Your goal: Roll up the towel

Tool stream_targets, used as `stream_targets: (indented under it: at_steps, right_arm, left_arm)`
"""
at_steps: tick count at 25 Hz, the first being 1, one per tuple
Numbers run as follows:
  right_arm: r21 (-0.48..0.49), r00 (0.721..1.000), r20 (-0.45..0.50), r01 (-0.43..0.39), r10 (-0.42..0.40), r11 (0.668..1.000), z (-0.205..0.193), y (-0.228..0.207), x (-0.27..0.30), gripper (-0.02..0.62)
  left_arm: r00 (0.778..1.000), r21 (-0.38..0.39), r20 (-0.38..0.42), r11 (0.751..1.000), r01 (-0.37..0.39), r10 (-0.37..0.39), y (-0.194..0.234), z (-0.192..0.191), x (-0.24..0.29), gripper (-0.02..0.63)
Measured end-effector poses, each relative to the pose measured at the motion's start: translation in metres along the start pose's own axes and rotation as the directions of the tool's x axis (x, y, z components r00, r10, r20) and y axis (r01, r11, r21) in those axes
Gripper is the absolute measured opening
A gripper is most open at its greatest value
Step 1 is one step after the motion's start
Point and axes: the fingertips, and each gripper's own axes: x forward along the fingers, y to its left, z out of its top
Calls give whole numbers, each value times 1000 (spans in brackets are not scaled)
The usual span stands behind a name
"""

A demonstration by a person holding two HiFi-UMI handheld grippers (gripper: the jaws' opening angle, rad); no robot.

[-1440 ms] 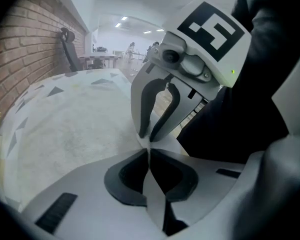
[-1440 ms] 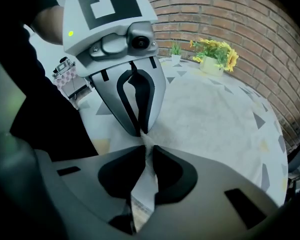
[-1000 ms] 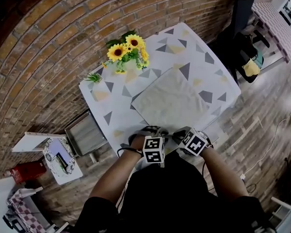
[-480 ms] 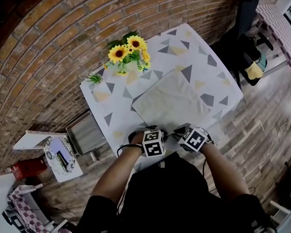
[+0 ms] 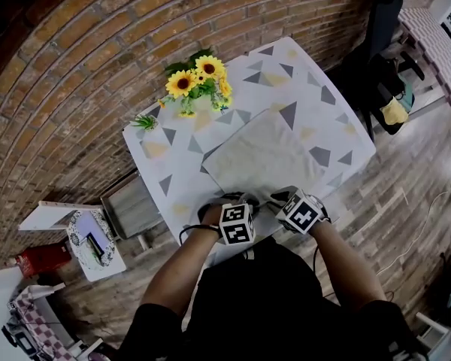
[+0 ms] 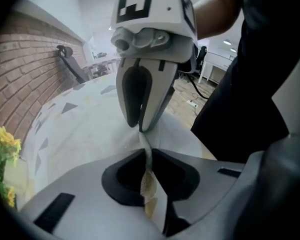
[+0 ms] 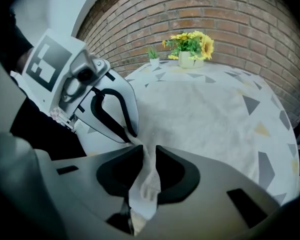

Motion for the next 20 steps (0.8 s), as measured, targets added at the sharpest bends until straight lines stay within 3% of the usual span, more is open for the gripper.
stream_targets:
  at_steps: [3, 7, 13, 20]
  right_arm:
    - [-116, 999, 41, 34, -30, 993, 0, 7, -9, 100]
    - [-257, 999, 54, 16, -2, 966, -7, 32, -8, 103]
    - [-347, 997, -38, 49, -66, 937, -28, 42, 13, 133]
    - [-374, 994, -10, 93, -104, 923, -24, 48, 13, 114]
  left_arm:
    - [999, -75, 21, 996, 51, -50, 2, -1, 1, 43]
    - [990, -160, 56, 978, 137, -129, -3, -1, -1, 37]
    - [968, -224, 90, 942, 249, -235, -21, -2, -4, 35]
    - [960, -249, 105, 928, 277, -259, -28, -8, -5, 35]
